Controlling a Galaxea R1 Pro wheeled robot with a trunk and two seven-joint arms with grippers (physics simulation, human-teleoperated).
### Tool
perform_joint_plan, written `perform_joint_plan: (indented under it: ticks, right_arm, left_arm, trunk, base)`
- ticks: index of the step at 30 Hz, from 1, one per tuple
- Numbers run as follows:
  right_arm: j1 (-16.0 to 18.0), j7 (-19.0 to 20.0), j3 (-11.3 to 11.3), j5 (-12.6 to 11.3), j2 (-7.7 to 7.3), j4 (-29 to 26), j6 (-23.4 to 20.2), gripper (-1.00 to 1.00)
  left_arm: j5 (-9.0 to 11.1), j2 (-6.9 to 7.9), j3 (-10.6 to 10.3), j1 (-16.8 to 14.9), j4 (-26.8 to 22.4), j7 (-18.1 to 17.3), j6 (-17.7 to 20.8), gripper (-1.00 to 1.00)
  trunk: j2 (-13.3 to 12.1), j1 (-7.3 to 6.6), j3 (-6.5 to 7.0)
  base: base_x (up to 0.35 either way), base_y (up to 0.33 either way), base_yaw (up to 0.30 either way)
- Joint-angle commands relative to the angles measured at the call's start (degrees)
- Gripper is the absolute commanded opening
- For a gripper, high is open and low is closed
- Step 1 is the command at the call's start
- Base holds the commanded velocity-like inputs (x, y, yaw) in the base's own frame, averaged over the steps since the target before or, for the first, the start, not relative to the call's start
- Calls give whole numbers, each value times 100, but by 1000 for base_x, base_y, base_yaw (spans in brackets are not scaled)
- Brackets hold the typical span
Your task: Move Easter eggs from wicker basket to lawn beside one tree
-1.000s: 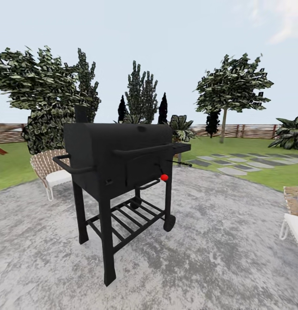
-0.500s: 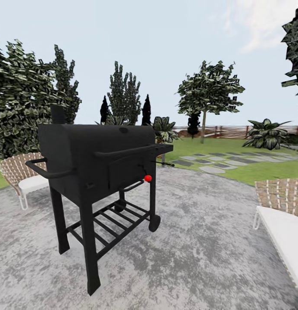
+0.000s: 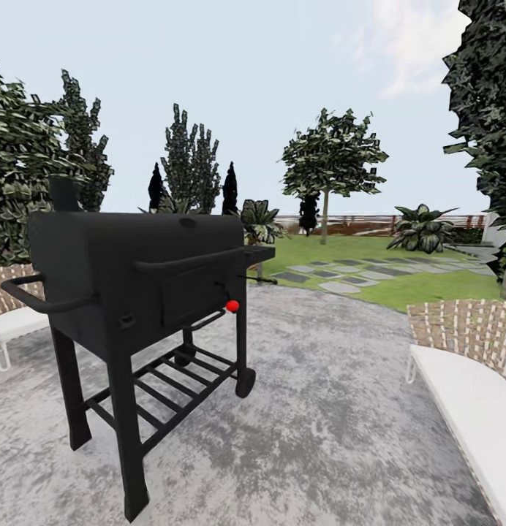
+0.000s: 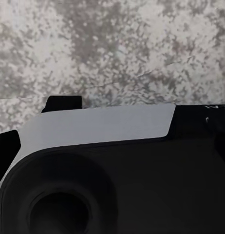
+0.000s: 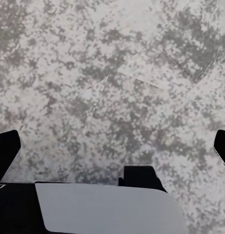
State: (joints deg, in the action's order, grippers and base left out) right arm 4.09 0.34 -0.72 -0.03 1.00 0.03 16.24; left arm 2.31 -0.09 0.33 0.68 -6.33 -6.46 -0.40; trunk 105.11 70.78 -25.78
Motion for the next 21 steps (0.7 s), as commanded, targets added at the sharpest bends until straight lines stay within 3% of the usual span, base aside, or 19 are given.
perform_joint_plan:
  ticks: [1,8,21]
  right_arm:
    - [4,3,-8,-2,0,5,19,100]
    - [4,1,-11,-5,-4,6,19,100]
    - [4,1,-15,-6,-5,6,19,100]
  left_arm:
    - [24,0,3,2,-8,-15,-4,100]
    - [24,0,3,2,-8,-14,-4,100]
    - [24,0,3,2,-8,-14,-4,100]
  trunk:
    - [2,3,-5]
    - [2,3,7]
    - [2,3,59]
  base:
    - [274,0,-19]
    - [312,0,-80]
    - [325,0,-243]
